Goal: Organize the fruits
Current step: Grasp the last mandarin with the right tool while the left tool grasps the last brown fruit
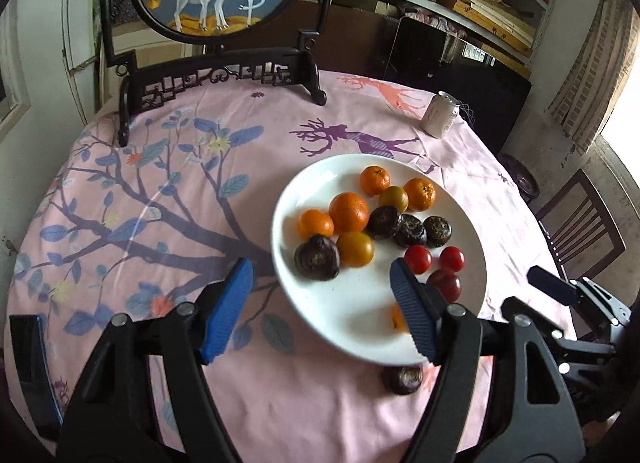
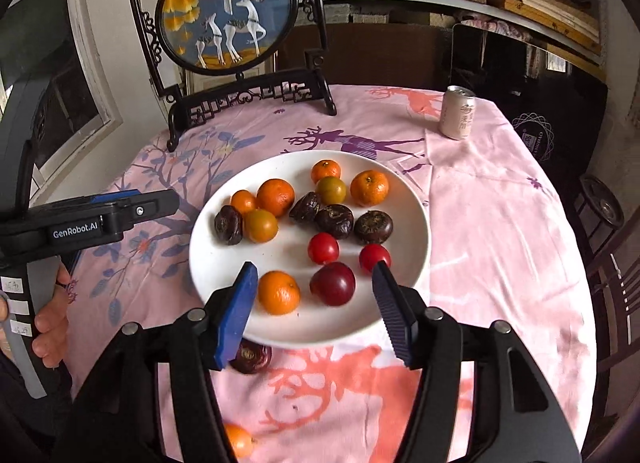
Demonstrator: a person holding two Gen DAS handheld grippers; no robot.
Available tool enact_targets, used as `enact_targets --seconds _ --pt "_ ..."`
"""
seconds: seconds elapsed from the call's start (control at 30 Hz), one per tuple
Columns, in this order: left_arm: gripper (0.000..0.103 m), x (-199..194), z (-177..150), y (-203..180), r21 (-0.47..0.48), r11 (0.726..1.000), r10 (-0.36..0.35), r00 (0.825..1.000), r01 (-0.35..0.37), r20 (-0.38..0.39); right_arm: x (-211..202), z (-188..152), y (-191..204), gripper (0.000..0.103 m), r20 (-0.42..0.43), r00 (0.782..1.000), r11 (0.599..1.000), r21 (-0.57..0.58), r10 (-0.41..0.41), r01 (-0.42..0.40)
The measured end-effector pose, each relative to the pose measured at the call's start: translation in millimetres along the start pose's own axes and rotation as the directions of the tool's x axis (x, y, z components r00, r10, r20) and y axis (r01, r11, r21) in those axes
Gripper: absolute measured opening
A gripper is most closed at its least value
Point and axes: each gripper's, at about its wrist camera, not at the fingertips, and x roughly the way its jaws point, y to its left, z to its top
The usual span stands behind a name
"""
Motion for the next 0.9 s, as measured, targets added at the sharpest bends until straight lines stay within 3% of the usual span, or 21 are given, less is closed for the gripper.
enact_targets --seconds 0.1,0.3,0.53,0.73,0.9 --pt "0.074 -19 -33 -1 0.008 1.0 0.03 0.999 -0.03 0.017 -24 -26 0 0.06 0.01 1.0 0.999 0.051 0.019 -0.019" --pt "0.074 -23 -75 0 0.009 1.0 0.021 0.999 -0.021 -0.039 -34 -47 10 0.06 -0.037 0.999 0.999 0.044 0.027 -0.025" --pt "0.074 -31 -93 12 -0.025 0.999 0.038 0.998 -0.039 -0.049 -32 -70 23 0.06 -0.082 0.995 0.998 0.025 0.052 -0.05" --pt "0.074 -37 -103 25 -0.058 0.997 0.051 0.997 -0.054 -0.055 -9 -103 48 0.06 -0.198 0.973 0.993 -0.009 0.115 -0.119" --pt "0.074 -40 -108 26 -0.058 0.997 0.055 0.997 -0.058 -0.059 10 -113 59 0.06 -0.24 0.962 0.99 -0.01 0.131 -0.138"
